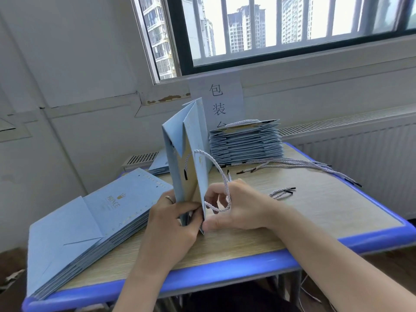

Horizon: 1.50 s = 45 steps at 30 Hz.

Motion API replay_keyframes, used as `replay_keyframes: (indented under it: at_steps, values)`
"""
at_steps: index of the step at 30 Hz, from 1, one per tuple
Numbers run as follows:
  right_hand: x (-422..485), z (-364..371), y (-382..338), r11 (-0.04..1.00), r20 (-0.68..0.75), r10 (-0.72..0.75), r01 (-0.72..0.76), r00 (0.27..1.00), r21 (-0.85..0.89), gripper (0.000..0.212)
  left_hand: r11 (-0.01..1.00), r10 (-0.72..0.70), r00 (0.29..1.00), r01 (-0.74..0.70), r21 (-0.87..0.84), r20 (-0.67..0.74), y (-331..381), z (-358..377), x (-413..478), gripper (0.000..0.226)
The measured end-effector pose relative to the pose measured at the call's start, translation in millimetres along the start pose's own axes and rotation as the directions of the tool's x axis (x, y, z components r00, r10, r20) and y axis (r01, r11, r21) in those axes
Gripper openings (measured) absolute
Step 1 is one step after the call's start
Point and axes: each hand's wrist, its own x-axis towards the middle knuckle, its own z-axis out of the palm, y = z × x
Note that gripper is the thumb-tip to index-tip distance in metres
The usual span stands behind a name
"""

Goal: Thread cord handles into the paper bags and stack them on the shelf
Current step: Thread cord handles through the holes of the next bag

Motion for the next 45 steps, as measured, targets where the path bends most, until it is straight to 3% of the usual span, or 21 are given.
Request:
replay_keyframes:
  at_steps: [3, 8, 11, 15, 19, 23, 28, 33, 40, 42, 45]
  values:
    - [0.3, -2.2, -1.9, 0.999, -0.055, -0.013, 0.016, 0.998, 0.051, 0.051, 1.0, 0.004, 0.999, -0.004, 0.005, 0.052, 1.4, -1.3, -1.3, 0.043]
    - [0.6, -2.0, -6.0, 0.999, -0.1, -0.044, 0.045, 0.994, 0.005, 0.031, 0.99, 0.104, 0.995, -0.104, 0.097, 0.012, 4.0, -1.5, -4.2, 0.022]
    - [0.0, -2.2, -9.0, 0.997, -0.098, -0.058, 0.062, 0.993, 0.035, 0.024, 0.978, 0.177, 0.984, -0.174, 0.112, -0.013, 7.9, -5.8, -4.6, 0.033]
    - [-1.6, -1.3, -7.5, 0.998, -0.1, -0.056, 0.054, 0.993, -0.02, 0.023, 0.963, 0.259, 0.95, -0.239, 0.126, -0.175, 11.8, -7.0, -6.1, 0.034]
    - [-2.0, -0.5, -6.2, 0.998, -0.089, -0.036, 0.031, 0.995, -0.062, 0.021, 0.96, 0.247, 0.903, -0.178, 0.217, -0.352, 13.5, -3.6, 1.9, 0.032]
    - [-3.5, -1.8, -8.7, 0.997, -0.078, -0.038, 0.032, 0.996, -0.07, 0.02, 0.962, 0.246, 0.867, -0.163, 0.219, -0.434, 22.4, -3.7, 19.1, 0.033]
    - [-4.5, -3.9, -8.1, 0.998, -0.072, -0.045, 0.041, 0.996, -0.057, 0.022, 0.97, 0.228, 0.873, -0.164, 0.182, -0.431, 28.6, -3.8, 38.8, 0.02]
    - [-3.4, -1.8, -6.6, 0.999, -0.066, -0.026, 0.023, 0.997, -0.043, 0.025, 0.939, 0.28, 0.886, -0.173, 0.297, -0.37, 18.4, 4.7, 32.5, 0.003]
    - [-3.5, 0.7, -2.9, 0.996, -0.042, -0.051, 0.048, 0.998, -0.072, 0.033, 0.969, 0.167, 0.936, -0.098, 0.229, -0.308, 6.4, 7.9, 20.8, 0.013]
    - [-4.1, 1.3, -3.3, 0.993, -0.01, -0.081, 0.08, 0.997, -0.089, 0.04, 0.966, 0.192, 0.926, -0.12, 0.229, -0.324, 10.0, 4.0, 21.7, 0.004]
    - [-4.7, 4.6, -3.5, 0.993, 0.024, -0.099, 0.1, 0.995, -0.06, 0.038, 0.963, 0.206, 0.917, -0.127, 0.238, -0.343, 16.5, -3.5, 21.8, 0.024]
